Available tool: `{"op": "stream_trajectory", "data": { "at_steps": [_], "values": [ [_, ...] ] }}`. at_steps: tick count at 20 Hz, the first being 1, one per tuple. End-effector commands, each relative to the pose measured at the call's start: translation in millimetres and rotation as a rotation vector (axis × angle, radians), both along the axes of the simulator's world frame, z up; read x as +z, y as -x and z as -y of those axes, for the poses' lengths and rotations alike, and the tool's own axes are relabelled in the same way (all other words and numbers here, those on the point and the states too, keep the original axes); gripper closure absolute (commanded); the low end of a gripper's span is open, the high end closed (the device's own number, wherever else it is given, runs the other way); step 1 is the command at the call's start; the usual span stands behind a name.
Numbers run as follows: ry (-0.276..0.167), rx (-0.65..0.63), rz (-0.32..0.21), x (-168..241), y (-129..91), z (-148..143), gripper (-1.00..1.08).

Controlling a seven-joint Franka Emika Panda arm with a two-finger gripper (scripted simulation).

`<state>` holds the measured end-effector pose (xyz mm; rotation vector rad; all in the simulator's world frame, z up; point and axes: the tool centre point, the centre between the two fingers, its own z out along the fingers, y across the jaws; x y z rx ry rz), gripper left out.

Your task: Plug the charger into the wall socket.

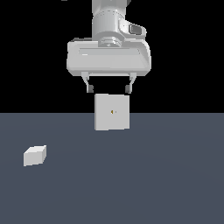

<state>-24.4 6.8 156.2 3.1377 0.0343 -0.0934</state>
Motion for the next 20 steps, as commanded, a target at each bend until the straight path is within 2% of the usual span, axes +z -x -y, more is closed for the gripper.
{"op": "stream_trajectory", "data": {
  "at_steps": [1,10,20],
  "values": [
    [0.000,0.000,0.000,0,0,0,-0.92],
    [-0.005,0.021,0.026,-6,3,-10,-0.92],
    [-0.022,0.092,0.114,-25,13,-43,-0.92]
  ]
}}
